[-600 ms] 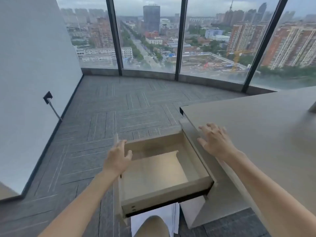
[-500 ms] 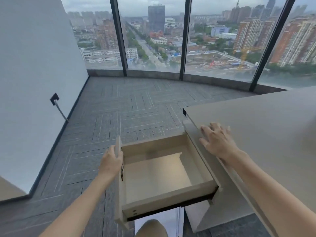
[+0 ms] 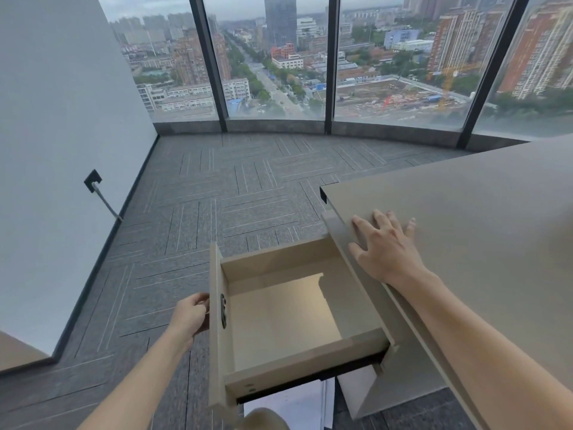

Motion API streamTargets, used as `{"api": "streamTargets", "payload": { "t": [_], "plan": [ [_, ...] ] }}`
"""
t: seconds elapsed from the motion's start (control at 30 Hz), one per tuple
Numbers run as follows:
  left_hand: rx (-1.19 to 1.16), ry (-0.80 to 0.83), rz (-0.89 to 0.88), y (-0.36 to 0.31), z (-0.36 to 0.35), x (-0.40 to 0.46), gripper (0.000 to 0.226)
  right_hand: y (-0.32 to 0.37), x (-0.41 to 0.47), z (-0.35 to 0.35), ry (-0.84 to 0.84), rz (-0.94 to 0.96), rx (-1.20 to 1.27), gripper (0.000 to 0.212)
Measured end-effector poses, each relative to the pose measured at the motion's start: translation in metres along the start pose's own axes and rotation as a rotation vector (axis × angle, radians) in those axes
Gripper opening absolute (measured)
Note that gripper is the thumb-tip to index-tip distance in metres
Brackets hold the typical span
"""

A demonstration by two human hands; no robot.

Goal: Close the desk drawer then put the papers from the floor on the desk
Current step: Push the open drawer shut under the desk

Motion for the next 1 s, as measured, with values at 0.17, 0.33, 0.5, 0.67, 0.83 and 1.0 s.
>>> {"api": "streamTargets", "payload": {
  "t": [0.17,0.33,0.5,0.67,0.83,1.0],
  "plan": [
    [-0.001,0.014,-0.060,-0.010,-0.034,-0.012,0.024,0.001,-0.001,0.001,0.012,0.003,-0.003,0.061],
    [0.010,0.043,-0.084,-0.017,-0.059,-0.016,0.034,0.001,-0.001,0.002,0.020,-0.001,-0.010,0.062],
    [-0.071,0.163,-0.072,-0.018,-0.089,-0.014,0.027,0.002,0.000,0.002,0.012,-0.006,-0.004,0.062],
    [-0.111,0.247,-0.087,-0.025,-0.130,-0.016,0.026,0.002,-0.001,0.003,0.004,-0.002,0.014,0.061],
    [-0.149,0.305,-0.091,-0.033,-0.170,-0.020,0.025,0.001,0.001,0.001,0.000,0.000,0.020,0.062],
    [-0.201,0.366,-0.067,-0.039,-0.207,-0.020,0.021,0.000,-0.001,0.000,-0.013,0.002,0.024,0.062]
  ]
}}
Point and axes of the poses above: each hand's wrist, its own x-axis towards the middle knuckle, its own z-axis out of the back of the hand, y = z × x, the point moved 1 cm from there along x, towards the middle knuckle, and after that the axes turned 10 degrees about z, right-handed, at the moved point
